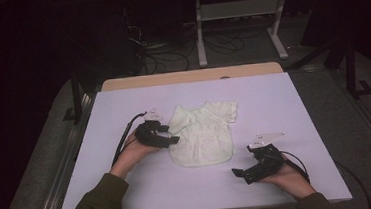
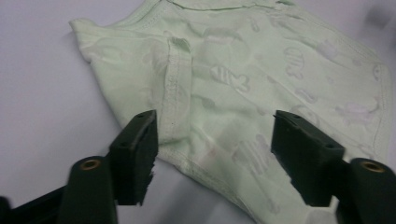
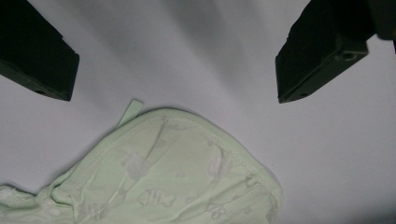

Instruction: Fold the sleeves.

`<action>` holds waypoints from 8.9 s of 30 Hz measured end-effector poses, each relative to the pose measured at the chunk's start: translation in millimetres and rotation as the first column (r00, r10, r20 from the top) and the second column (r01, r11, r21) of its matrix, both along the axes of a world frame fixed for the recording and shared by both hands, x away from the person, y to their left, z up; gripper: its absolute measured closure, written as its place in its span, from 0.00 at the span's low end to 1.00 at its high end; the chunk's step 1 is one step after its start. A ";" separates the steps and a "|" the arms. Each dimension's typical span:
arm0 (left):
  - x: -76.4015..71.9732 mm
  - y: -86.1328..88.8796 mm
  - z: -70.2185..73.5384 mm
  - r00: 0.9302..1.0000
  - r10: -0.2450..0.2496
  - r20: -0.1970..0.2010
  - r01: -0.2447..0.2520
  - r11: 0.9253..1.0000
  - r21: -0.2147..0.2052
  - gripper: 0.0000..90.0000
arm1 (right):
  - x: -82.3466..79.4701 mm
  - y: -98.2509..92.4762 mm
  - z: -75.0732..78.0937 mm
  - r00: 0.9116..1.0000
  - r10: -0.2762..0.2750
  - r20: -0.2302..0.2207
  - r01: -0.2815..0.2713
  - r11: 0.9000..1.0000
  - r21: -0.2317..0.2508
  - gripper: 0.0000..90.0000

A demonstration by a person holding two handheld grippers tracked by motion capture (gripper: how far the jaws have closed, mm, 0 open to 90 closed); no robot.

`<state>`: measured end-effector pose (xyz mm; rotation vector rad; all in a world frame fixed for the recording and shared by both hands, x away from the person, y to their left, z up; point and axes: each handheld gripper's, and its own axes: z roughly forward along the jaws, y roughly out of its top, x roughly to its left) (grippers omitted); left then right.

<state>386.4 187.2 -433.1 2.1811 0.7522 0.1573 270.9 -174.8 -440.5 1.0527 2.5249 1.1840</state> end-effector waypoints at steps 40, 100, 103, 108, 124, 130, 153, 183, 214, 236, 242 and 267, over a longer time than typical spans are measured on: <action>-41.9 34.6 11.1 0.989 0.143 0.023 -0.143 0.990 -0.018 0.00 | 0.3 0.0 0.1 1.000 -0.001 0.002 0.001 1.000 0.006 0.00; -89.9 74.8 -13.8 0.989 0.140 0.040 -0.139 0.990 -0.021 0.00 | 21.0 2.1 12.2 0.998 -0.054 0.012 0.054 0.999 -0.005 0.00; -90.5 74.0 -13.6 0.990 0.135 0.047 -0.135 0.991 -0.014 0.00 | 23.0 3.0 13.2 0.998 -0.057 0.022 0.057 0.998 -0.004 0.00; -91.1 72.8 -14.0 0.989 0.138 0.061 -0.139 0.990 -0.001 0.00 | 29.0 3.9 15.6 0.998 -0.065 0.024 0.065 0.998 0.004 0.00; -91.4 72.5 -13.9 0.989 0.136 0.059 -0.136 0.991 -0.011 0.00 | 46.4 4.1 21.0 0.996 -0.083 0.023 0.083 0.997 0.009 0.00; -91.2 72.4 -14.1 0.989 0.135 0.055 -0.135 0.991 -0.016 0.00 | 52.3 3.1 23.8 0.995 -0.091 0.030 0.091 0.996 0.008 0.00; -91.3 71.9 -14.0 0.990 0.130 0.048 -0.129 0.991 -0.021 0.00 | 80.7 3.3 34.0 0.991 -0.124 0.054 0.124 0.992 0.008 0.00; -91.7 70.6 -13.9 0.992 0.120 0.047 -0.119 0.993 -0.016 0.00 | 110.2 9.1 36.4 0.987 -0.150 0.062 0.150 0.989 0.009 0.00; -91.4 71.0 -14.2 0.990 0.133 0.049 -0.132 0.991 -0.020 0.00 | 152.6 11.8 38.9 0.972 -0.220 0.084 0.220 0.976 0.009 0.00; -91.4 70.4 -14.7 0.991 0.127 0.049 -0.126 0.992 -0.020 0.00 | 182.8 5.3 34.0 0.953 -0.293 0.079 0.294 0.956 0.006 0.11; -91.5 70.1 -14.4 0.991 0.125 0.048 -0.124 0.992 -0.022 0.00 | 190.5 2.2 32.7 0.943 -0.321 0.090 0.321 0.947 0.009 0.18; -91.8 69.8 -14.2 0.992 0.118 0.041 -0.116 0.992 -0.040 0.00 | 211.0 -4.0 3.8 0.941 -0.337 0.040 0.339 0.938 -0.068 0.59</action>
